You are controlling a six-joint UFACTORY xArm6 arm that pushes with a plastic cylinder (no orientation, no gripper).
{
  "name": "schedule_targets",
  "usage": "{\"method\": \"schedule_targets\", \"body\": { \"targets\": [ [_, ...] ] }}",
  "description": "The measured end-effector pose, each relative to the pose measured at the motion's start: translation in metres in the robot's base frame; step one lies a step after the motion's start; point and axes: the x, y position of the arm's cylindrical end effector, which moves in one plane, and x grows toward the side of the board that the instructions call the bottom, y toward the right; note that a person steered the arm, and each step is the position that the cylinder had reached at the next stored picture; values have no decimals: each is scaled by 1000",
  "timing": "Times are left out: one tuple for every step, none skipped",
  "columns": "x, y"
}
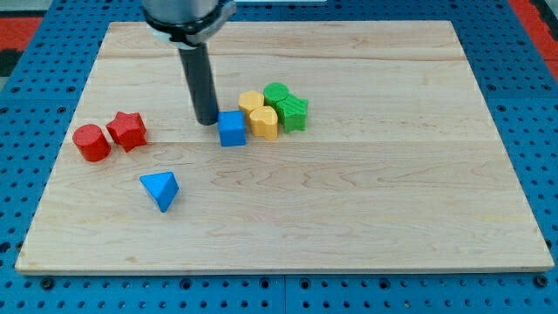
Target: Place blue cube above blue triangle
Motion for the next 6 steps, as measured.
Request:
{"method": "schedule_targets", "body": {
  "targets": [
    [-5, 2],
    [17, 69],
    [48, 73],
    [63, 74],
    [78, 122],
    [103, 128]
  ]
}}
